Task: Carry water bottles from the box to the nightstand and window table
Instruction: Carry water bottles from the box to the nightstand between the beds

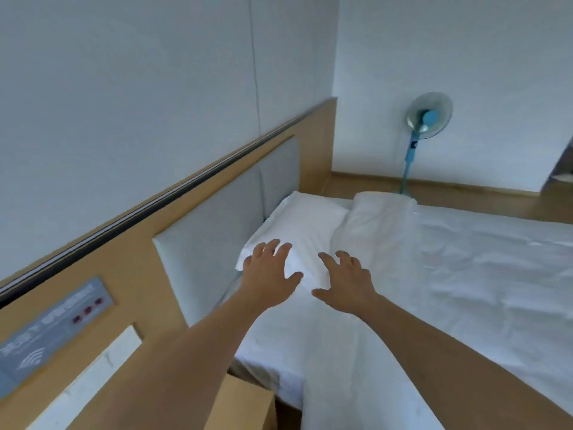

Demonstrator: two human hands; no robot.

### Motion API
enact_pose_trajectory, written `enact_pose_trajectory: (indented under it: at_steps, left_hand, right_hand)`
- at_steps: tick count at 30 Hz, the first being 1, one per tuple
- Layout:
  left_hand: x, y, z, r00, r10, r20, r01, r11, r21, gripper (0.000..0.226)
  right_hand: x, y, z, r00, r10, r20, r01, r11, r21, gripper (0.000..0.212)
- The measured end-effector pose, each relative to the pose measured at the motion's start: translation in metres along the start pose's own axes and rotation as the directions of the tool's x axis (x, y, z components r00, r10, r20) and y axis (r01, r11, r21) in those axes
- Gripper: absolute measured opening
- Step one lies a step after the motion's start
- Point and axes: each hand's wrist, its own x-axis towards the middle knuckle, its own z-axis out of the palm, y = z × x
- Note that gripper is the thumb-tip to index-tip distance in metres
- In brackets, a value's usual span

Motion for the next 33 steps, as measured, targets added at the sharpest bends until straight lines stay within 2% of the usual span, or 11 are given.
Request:
enact_pose_trajectory:
  at_steps: [4, 8, 15, 18, 24, 33]
  left_hand:
    - [0.026, 0.125, 0.028, 0.975, 0.214, 0.052, -0.213, 0.977, -0.030, 0.074]
    - [0.030, 0.263, 0.059, 0.915, 0.391, 0.101, -0.386, 0.920, -0.068, 0.075]
    - [-0.004, 0.501, 0.116, 0.723, 0.670, 0.169, -0.650, 0.743, -0.159, 0.075]
    - [-0.029, 0.587, 0.135, 0.621, 0.763, 0.179, -0.735, 0.646, -0.205, 0.075]
    - [-0.096, 0.754, 0.180, 0.346, 0.915, 0.208, -0.875, 0.394, -0.282, 0.073]
    - [-0.168, 0.954, 0.248, -0.041, 0.983, 0.179, -0.899, 0.041, -0.435, 0.071]
  right_hand:
    - [-0.049, 0.113, -0.034, 0.975, 0.212, -0.073, -0.210, 0.977, 0.026, 0.089]
    - [-0.119, 0.231, -0.066, 0.908, 0.400, -0.120, -0.398, 0.916, 0.046, 0.089]
    - [-0.262, 0.413, -0.114, 0.722, 0.666, -0.189, -0.660, 0.744, 0.102, 0.090]
    - [-0.321, 0.469, -0.126, 0.627, 0.751, -0.205, -0.745, 0.656, 0.123, 0.090]
    - [-0.449, 0.565, -0.136, 0.365, 0.909, -0.200, -0.893, 0.403, 0.202, 0.089]
    - [-0.579, 0.682, -0.136, -0.036, 0.990, -0.136, -0.951, 0.008, 0.310, 0.089]
